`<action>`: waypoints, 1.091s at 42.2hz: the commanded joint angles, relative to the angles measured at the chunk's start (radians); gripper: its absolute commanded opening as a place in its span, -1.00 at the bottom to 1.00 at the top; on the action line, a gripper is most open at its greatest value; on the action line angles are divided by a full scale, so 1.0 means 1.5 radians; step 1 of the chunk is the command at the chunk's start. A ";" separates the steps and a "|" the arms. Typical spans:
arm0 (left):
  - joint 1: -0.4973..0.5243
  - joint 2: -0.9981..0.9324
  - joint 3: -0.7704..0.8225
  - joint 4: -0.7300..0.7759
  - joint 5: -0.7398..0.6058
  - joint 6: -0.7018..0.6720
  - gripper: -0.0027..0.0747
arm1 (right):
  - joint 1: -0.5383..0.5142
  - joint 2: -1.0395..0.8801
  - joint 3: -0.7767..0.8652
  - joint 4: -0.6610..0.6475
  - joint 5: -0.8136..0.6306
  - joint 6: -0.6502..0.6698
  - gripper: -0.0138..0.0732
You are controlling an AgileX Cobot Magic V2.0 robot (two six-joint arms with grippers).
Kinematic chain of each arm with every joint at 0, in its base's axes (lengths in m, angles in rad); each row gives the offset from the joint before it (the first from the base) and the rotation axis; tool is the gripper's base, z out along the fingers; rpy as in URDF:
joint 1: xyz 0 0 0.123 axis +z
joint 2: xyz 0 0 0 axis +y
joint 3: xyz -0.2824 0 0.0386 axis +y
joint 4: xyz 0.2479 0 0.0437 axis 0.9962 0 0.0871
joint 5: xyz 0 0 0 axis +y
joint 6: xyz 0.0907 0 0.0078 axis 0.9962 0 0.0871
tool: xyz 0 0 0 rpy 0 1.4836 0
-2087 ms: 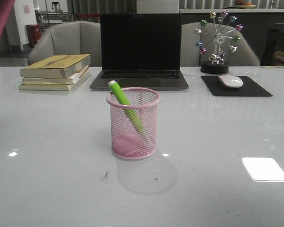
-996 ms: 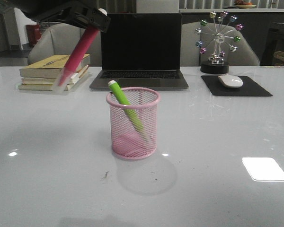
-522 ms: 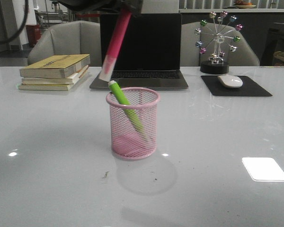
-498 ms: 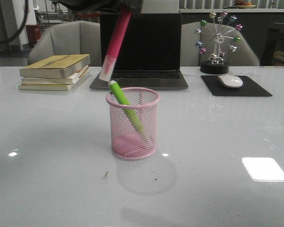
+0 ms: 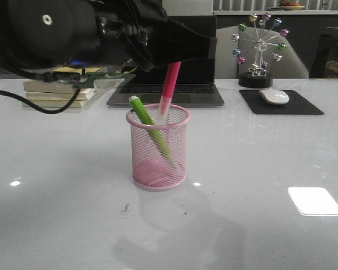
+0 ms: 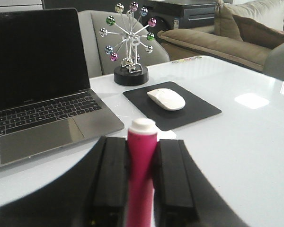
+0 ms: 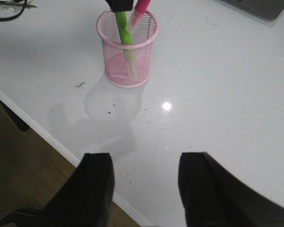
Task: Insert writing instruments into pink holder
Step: 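Lower the pink marker into the holder beside the green marker and release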
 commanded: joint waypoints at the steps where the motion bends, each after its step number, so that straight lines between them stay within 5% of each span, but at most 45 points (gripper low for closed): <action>1: -0.006 -0.016 -0.017 0.010 -0.076 -0.007 -0.69 | -0.003 -0.002 -0.019 -0.006 -0.046 -0.001 0.32; 8: -0.008 -0.005 0.002 0.011 -0.078 -0.007 -0.62 | -0.003 -0.002 -0.019 -0.006 -0.046 -0.001 0.32; 19: -0.009 -0.004 0.030 0.031 -0.128 -0.007 0.14 | -0.003 -0.002 -0.019 -0.006 -0.046 -0.001 0.32; 29: -0.009 -0.056 0.029 0.033 -0.068 0.004 0.15 | -0.003 -0.002 -0.019 -0.006 -0.046 -0.001 0.32; 46: 0.053 -0.332 -0.075 0.051 0.635 0.070 0.15 | -0.003 -0.002 -0.019 -0.006 -0.046 -0.001 0.32</action>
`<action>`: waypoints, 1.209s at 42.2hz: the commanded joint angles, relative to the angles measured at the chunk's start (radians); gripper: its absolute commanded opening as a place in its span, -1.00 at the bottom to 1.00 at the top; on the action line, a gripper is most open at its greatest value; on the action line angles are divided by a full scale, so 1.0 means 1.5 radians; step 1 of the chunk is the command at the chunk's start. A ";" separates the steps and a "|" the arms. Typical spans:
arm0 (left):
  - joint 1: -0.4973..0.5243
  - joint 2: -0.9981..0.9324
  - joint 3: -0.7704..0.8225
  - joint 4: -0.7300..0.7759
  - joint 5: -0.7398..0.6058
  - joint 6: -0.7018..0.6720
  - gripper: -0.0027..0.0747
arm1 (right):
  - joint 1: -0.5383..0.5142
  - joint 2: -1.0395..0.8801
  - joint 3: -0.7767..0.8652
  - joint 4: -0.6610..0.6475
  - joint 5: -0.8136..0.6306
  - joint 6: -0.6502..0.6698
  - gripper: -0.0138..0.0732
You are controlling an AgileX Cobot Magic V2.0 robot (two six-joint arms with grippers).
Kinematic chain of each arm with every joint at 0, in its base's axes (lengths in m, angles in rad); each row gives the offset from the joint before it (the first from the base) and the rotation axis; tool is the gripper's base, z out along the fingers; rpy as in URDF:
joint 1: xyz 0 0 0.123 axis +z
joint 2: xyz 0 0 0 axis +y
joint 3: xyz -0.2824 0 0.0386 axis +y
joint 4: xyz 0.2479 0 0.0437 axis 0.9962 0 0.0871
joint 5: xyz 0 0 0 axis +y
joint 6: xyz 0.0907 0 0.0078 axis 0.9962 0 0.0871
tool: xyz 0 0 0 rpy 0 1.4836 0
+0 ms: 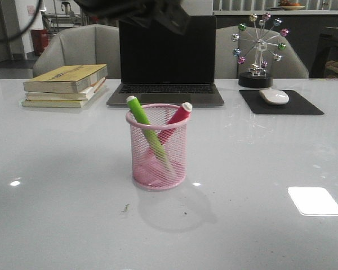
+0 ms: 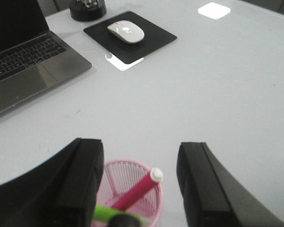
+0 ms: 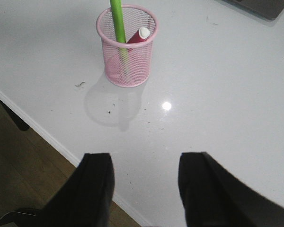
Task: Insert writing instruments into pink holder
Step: 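Lower the pink marker into the holder beside the green marker and release, then raise the left gripper away from the holder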
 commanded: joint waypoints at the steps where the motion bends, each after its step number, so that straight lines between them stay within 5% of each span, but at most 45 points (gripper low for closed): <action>1: 0.018 -0.095 -0.033 0.017 0.107 0.004 0.15 | -0.003 -0.002 -0.019 -0.006 -0.047 -0.001 0.32; 12: 0.038 -0.267 0.023 0.047 0.301 -0.004 0.16 | -0.003 -0.002 -0.019 -0.006 -0.047 -0.001 0.32; 32: 0.038 -0.577 0.270 0.080 0.307 -0.020 0.13 | -0.003 -0.002 -0.019 -0.006 -0.043 -0.001 0.32; 40: 0.038 -0.594 0.289 0.085 0.308 -0.020 -0.12 | -0.003 -0.001 -0.019 -0.025 -0.026 -0.001 0.30; 48: 0.038 -0.594 0.289 0.089 0.308 -0.040 -0.71 | -0.003 -0.001 -0.019 -0.032 -0.014 -0.001 -0.23; 51: 0.038 -0.594 0.289 0.117 0.310 -0.102 -0.67 | -0.003 -0.001 -0.019 -0.032 -0.014 -0.001 -0.48</action>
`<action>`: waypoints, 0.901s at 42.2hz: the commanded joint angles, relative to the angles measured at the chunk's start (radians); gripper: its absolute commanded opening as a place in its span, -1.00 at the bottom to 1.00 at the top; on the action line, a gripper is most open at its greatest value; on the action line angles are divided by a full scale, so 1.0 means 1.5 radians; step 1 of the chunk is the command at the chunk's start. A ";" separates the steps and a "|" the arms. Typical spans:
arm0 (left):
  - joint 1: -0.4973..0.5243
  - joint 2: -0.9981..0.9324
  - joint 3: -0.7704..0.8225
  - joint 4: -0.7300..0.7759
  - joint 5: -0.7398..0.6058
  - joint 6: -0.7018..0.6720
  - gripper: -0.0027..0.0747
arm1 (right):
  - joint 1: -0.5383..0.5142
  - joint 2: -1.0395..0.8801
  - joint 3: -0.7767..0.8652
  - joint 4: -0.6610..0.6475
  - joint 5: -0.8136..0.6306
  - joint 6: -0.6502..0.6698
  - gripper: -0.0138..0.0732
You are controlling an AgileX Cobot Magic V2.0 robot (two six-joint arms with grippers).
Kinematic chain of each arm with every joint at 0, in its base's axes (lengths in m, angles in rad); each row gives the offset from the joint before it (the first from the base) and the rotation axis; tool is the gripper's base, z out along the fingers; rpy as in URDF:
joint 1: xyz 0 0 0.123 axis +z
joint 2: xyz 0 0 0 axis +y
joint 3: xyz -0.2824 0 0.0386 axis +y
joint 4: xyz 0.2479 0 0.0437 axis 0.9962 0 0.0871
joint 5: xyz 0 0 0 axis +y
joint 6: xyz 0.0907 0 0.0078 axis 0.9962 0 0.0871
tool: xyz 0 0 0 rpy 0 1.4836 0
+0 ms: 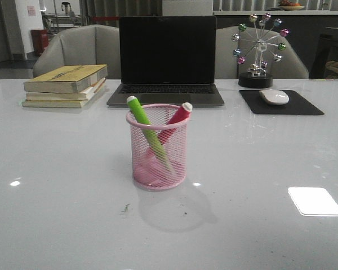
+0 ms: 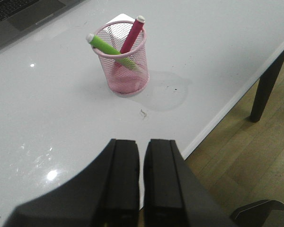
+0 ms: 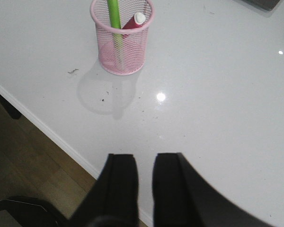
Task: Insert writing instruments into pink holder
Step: 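Raise the left gripper away from the holder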
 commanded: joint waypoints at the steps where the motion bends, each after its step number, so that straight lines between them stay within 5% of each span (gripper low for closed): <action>1: 0.001 0.002 -0.018 0.036 -0.043 -0.083 -0.67 | -0.003 -0.001 -0.019 -0.011 -0.040 -0.001 -0.55; 29: -0.001 -0.018 -0.009 0.074 -0.046 -0.126 -0.67 | -0.003 -0.001 -0.019 -0.011 -0.040 -0.001 -0.52; 38: 0.181 -0.157 0.135 0.114 -0.236 -0.123 -0.67 | -0.003 -0.001 -0.019 -0.011 -0.040 -0.001 -0.52</action>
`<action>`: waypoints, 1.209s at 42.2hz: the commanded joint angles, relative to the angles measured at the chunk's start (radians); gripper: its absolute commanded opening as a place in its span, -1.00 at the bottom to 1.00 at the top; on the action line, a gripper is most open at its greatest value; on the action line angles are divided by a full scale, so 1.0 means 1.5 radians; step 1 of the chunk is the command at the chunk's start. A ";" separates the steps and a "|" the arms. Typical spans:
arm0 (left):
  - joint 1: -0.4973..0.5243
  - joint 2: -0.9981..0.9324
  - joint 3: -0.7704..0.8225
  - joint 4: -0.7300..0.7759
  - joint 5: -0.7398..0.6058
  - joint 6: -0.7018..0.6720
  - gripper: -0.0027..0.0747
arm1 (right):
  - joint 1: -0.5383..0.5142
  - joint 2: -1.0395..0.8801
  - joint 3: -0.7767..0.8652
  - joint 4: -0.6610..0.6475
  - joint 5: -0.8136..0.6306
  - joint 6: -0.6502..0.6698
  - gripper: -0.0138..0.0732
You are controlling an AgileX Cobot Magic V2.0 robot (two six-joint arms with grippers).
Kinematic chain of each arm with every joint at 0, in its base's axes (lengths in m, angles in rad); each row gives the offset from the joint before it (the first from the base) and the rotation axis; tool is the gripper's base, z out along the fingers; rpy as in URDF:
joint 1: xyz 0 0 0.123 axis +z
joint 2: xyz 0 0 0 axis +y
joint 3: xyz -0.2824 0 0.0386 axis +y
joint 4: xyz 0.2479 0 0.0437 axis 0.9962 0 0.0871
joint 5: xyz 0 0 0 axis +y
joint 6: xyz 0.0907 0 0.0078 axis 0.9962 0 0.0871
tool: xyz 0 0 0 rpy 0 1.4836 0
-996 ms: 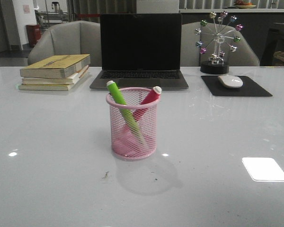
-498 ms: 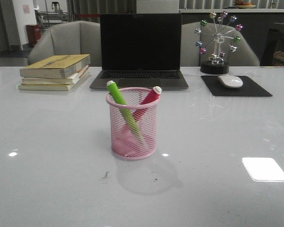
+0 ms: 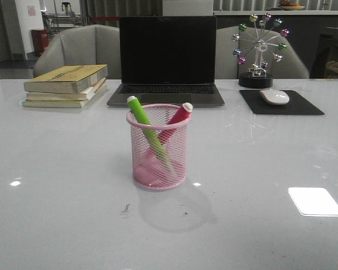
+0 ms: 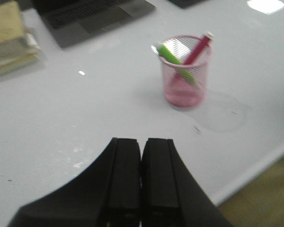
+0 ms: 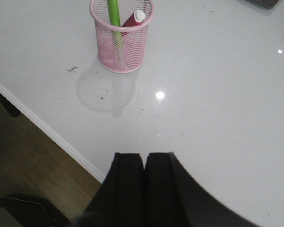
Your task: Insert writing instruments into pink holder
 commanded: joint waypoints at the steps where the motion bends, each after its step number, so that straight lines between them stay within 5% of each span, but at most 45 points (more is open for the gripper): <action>1: 0.091 -0.064 0.066 0.009 -0.151 -0.001 -0.67 | -0.003 -0.001 -0.019 -0.007 -0.044 -0.001 -0.52; 9: 0.219 -0.183 0.227 -0.029 -0.313 -0.001 -0.67 | -0.003 -0.001 -0.019 -0.007 -0.044 -0.001 -0.52; 25: 0.254 -0.248 0.284 -0.094 -0.426 -0.001 -0.67 | -0.003 -0.001 -0.019 -0.007 -0.045 -0.001 -0.52; 51: 0.268 -0.248 0.284 -0.094 -0.417 -0.001 -0.67 | -0.003 -0.001 -0.019 -0.007 -0.045 -0.001 -0.52</action>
